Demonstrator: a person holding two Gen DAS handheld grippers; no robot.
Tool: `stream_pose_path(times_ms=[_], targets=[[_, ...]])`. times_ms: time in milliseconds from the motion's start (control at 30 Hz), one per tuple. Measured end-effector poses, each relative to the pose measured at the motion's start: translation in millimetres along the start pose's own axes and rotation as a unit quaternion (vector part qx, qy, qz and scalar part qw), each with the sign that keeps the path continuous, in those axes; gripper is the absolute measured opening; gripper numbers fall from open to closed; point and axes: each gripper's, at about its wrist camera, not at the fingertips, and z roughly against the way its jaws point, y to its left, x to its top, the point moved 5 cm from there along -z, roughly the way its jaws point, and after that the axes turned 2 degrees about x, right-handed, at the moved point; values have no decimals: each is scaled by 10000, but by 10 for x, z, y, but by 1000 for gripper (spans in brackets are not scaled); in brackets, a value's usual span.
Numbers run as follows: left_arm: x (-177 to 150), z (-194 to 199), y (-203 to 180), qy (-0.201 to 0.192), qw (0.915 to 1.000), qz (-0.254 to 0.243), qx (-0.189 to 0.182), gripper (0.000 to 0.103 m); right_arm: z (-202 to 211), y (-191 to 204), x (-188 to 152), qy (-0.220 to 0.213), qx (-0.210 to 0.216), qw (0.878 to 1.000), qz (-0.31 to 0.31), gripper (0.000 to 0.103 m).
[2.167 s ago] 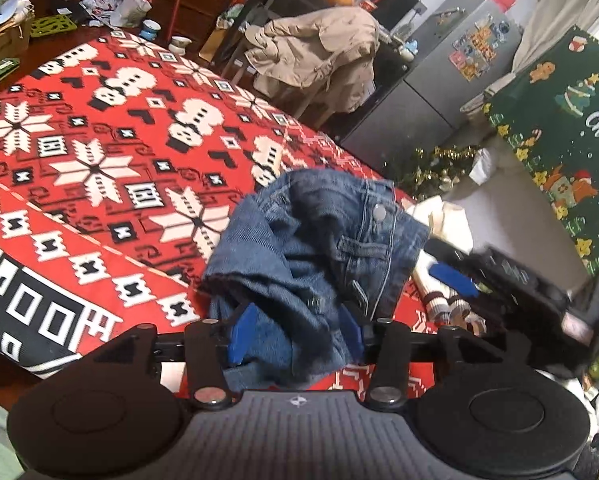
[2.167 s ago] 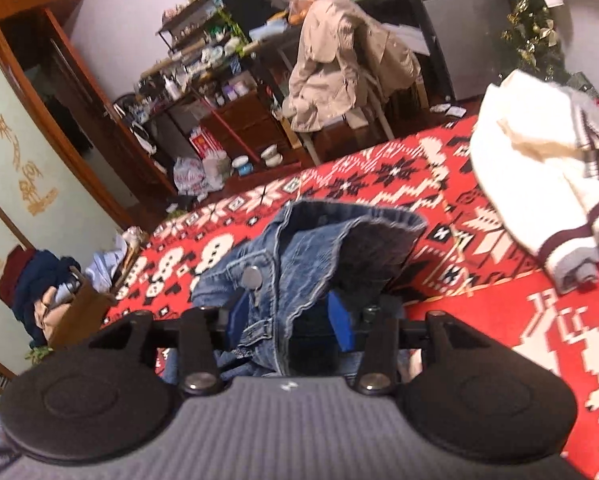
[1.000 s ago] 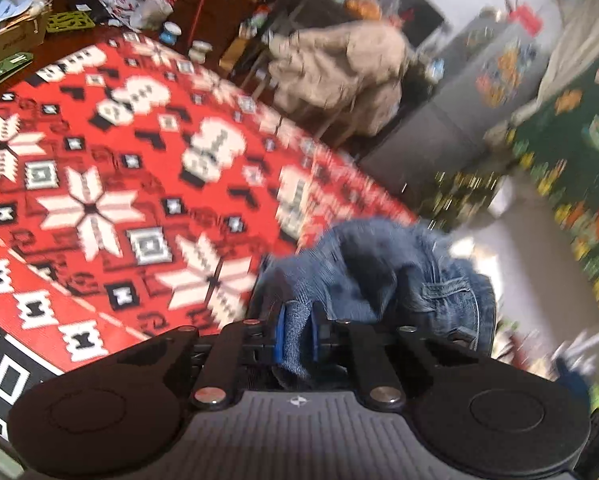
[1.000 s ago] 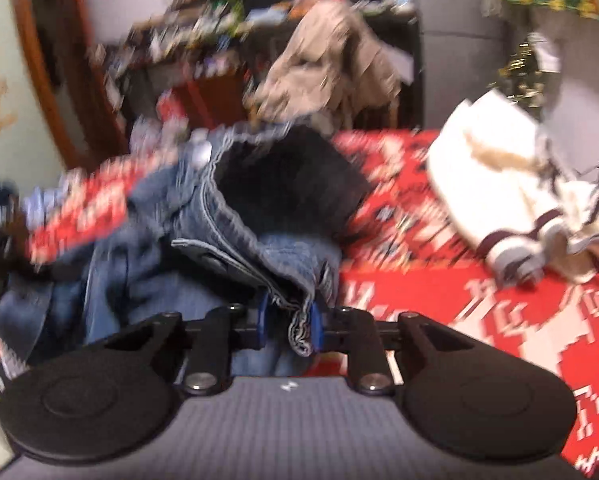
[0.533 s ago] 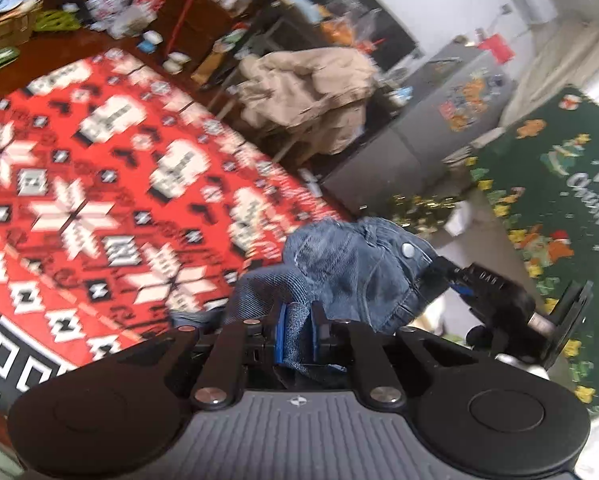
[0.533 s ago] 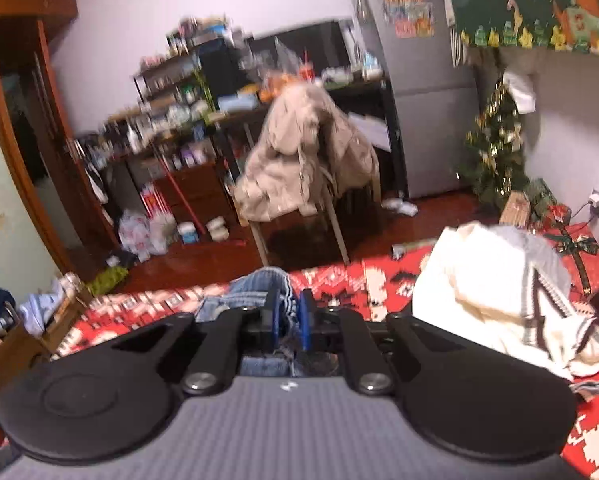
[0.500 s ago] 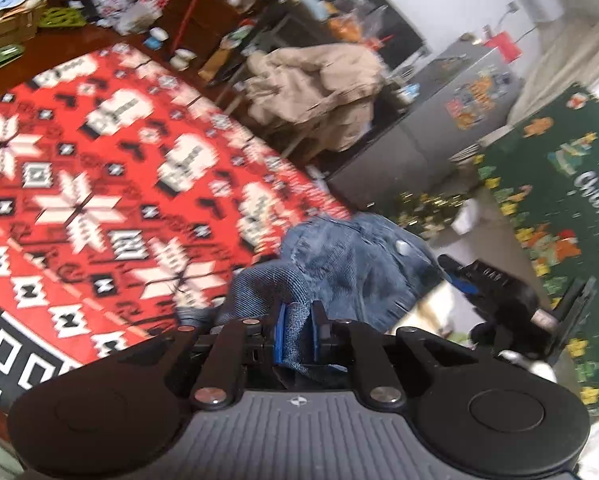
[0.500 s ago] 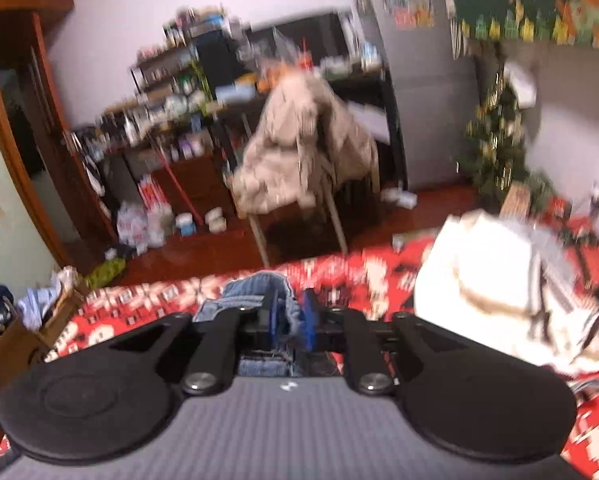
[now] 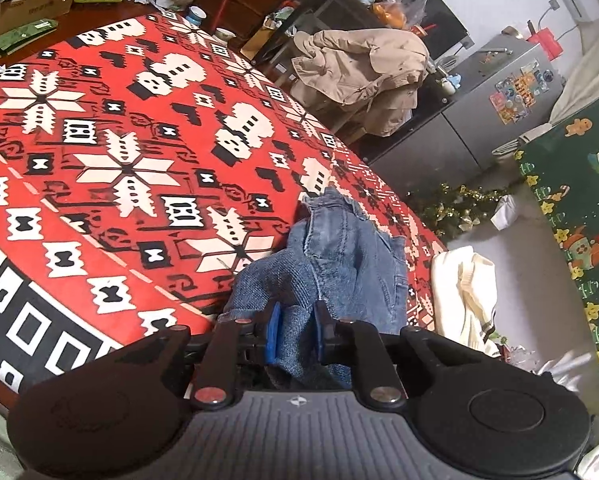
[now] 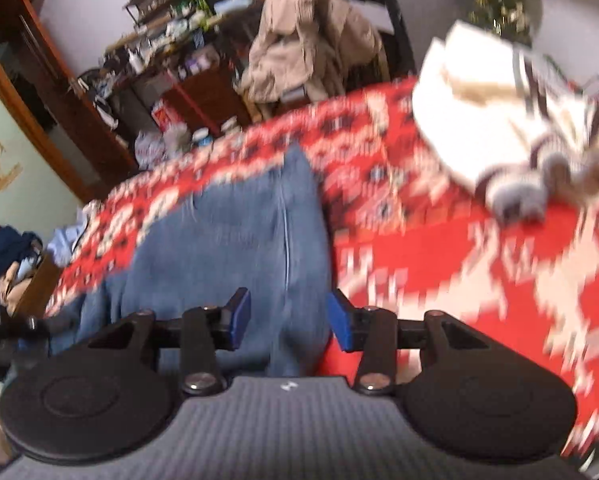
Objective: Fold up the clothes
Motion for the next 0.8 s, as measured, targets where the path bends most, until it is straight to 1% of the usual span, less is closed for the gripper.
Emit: stream_pose_path(times_ms=[100, 167, 267, 300, 333, 467, 533, 567, 600, 633, 667, 800], targets=[[-22, -8, 20, 30, 10000, 30, 12, 17, -17, -31, -288, 203, 32, 9997, -165, 47], [-28, -14, 34, 40, 10000, 47, 18, 17, -18, -4, -396, 254, 49, 9994, -213, 47], [-39, -21, 44, 57, 9999, 80, 34, 17, -89, 50, -482, 307, 53, 9994, -146, 43], [-44, -18, 42, 59, 9999, 88, 23, 17, -116, 59, -499, 332, 13, 9994, -119, 36], [-48, -15, 39, 61, 9999, 96, 11, 18, -144, 67, -517, 357, -26, 9993, -92, 33], [-72, -20, 27, 79, 9999, 111, -17, 20, -211, 111, -569, 409, -108, 9991, -35, 33], [-88, -32, 19, 92, 9999, 105, -14, 21, -230, 171, -576, 388, -179, 9990, 116, 33], [-97, -37, 13, 96, 9999, 85, -1, 21, -238, 196, -581, 373, -216, 9989, 173, 30], [-106, -42, 8, 99, 9999, 65, 12, 20, -241, 215, -577, 359, -295, 9986, 258, 13], [-111, -40, -1, 89, 10000, 34, 29, 20, -244, 234, -573, 345, -373, 9981, 343, 1], [-111, -38, -11, 89, 10000, -14, 35, 20, -224, 241, -552, 294, -436, 9978, 393, 1], [-93, 15, -92, 15, 9997, -245, 43, 18, 11, 190, -380, -83, -373, 9990, 231, 0]])
